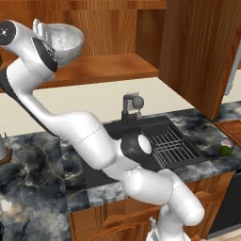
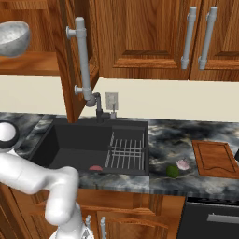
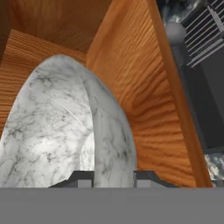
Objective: Open the cabinet. Place the bowl and condiment on the counter. Then place the lime and garlic on the cutting board.
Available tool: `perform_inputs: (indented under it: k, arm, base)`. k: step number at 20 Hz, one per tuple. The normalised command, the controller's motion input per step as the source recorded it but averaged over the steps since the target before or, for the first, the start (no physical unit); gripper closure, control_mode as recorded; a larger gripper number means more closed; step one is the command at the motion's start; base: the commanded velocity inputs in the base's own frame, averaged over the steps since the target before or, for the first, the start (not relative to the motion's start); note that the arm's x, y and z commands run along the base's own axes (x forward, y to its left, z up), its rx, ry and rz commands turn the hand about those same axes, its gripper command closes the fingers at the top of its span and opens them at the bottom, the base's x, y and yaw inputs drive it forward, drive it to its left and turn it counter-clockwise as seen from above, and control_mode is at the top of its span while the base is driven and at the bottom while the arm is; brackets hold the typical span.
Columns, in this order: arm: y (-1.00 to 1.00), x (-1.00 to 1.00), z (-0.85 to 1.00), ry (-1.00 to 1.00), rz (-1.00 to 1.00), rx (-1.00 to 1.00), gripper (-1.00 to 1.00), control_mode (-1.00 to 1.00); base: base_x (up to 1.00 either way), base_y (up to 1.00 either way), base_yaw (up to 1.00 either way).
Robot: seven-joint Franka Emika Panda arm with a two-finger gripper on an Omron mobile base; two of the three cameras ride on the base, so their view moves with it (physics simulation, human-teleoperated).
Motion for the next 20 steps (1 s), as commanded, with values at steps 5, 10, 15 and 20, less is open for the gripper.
perform_inputs:
  k: [5, 10, 15, 20]
  arm:
    - [-0.41, -0.38, 0.0, -0.04, -0.04, 0.08, 1.0, -1.0]
    - [-0.39, -0.49, -0.04, -0.08, -0.03, 0.05, 1.0, -1.0]
    - [-0.28, -0.57, -0.09, -0.08, -0.03, 0.04, 1.0, -1.0]
    - [-0.14, -0.64, -0.23, -0.05, -0.02, 0.02, 1.0, -1.0]
  base:
    - [0.0, 0.0, 0.0]
    - [0.0, 0.0, 0.0]
    - [0.0, 0.0, 0.0]
    - [0.0, 0.0, 0.0]
